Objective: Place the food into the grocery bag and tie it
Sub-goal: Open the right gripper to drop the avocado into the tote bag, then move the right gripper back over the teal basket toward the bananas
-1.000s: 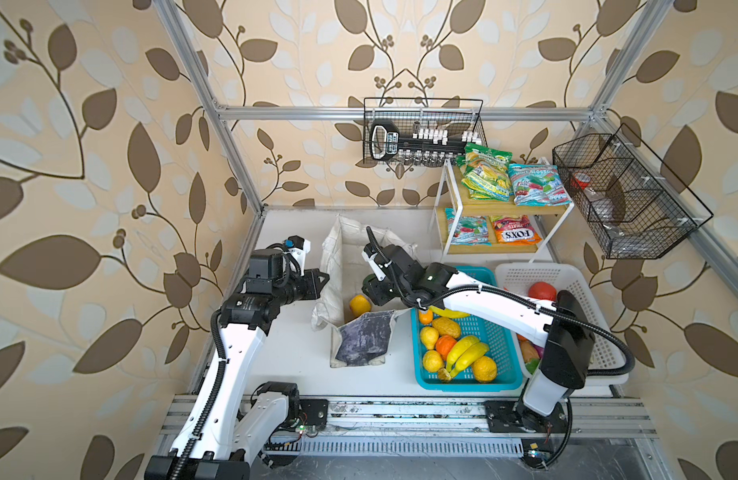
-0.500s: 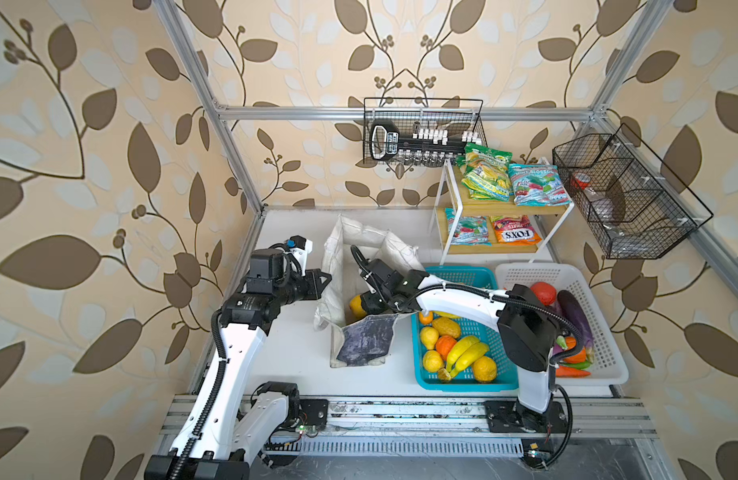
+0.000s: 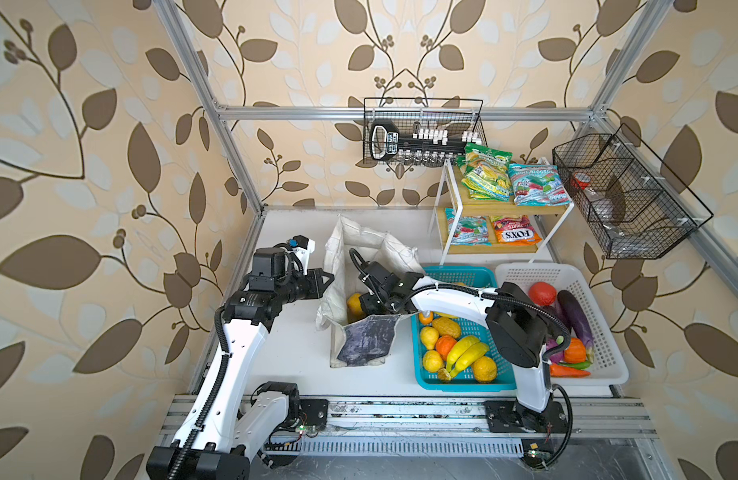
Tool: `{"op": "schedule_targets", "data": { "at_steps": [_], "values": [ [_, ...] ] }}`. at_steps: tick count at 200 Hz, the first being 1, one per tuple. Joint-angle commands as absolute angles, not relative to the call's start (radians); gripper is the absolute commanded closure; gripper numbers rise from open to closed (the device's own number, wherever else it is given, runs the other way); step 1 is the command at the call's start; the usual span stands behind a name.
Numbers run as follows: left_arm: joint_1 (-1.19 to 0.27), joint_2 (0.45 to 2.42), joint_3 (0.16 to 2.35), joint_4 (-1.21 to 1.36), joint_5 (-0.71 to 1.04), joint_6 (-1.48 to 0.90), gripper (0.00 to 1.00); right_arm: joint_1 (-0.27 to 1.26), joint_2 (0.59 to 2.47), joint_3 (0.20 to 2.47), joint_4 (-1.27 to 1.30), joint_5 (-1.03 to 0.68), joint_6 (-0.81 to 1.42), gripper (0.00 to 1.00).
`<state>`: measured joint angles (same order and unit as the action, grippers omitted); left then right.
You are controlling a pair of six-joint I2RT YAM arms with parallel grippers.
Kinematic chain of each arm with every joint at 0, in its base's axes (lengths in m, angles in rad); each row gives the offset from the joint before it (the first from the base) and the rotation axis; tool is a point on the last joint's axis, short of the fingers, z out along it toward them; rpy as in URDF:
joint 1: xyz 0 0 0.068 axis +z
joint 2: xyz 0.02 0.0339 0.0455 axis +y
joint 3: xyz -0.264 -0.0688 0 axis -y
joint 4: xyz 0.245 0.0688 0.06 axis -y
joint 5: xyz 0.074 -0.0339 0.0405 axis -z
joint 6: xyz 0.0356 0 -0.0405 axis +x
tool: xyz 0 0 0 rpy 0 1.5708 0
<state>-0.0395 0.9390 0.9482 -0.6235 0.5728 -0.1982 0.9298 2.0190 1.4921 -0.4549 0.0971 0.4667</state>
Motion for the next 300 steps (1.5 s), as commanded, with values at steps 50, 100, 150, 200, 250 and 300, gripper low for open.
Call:
{"op": "schedule_targets", "data": {
  "at_steps": [50,100,150,200,250,300],
  "values": [
    [-0.042,0.933,0.941,-0.623,0.58,-0.196,1.0,0.941,1.972,1.527,-0.448,0.095,0.431,0.23],
    [-0.042,0.925,0.943,-0.629,0.552,-0.191,1.0,0.948,1.845,1.527,-0.423,0.109,0.391,0.0],
    [-0.042,0.908,0.945,-0.637,0.473,-0.213,1.0,0.986,1.615,1.497,-0.46,0.254,0.265,0.0],
    [-0.042,0.903,0.954,-0.657,0.396,-0.233,1.0,1.004,1.269,1.28,-0.388,0.384,0.138,0.0],
    [-0.042,0.907,0.957,-0.664,0.373,-0.228,1.0,0.967,0.98,1.068,-0.494,0.423,0.235,0.0],
    [-0.041,0.889,0.953,-0.672,0.321,-0.231,1.0,0.701,0.737,0.822,-0.505,0.146,0.366,0.03]
  ]
}}
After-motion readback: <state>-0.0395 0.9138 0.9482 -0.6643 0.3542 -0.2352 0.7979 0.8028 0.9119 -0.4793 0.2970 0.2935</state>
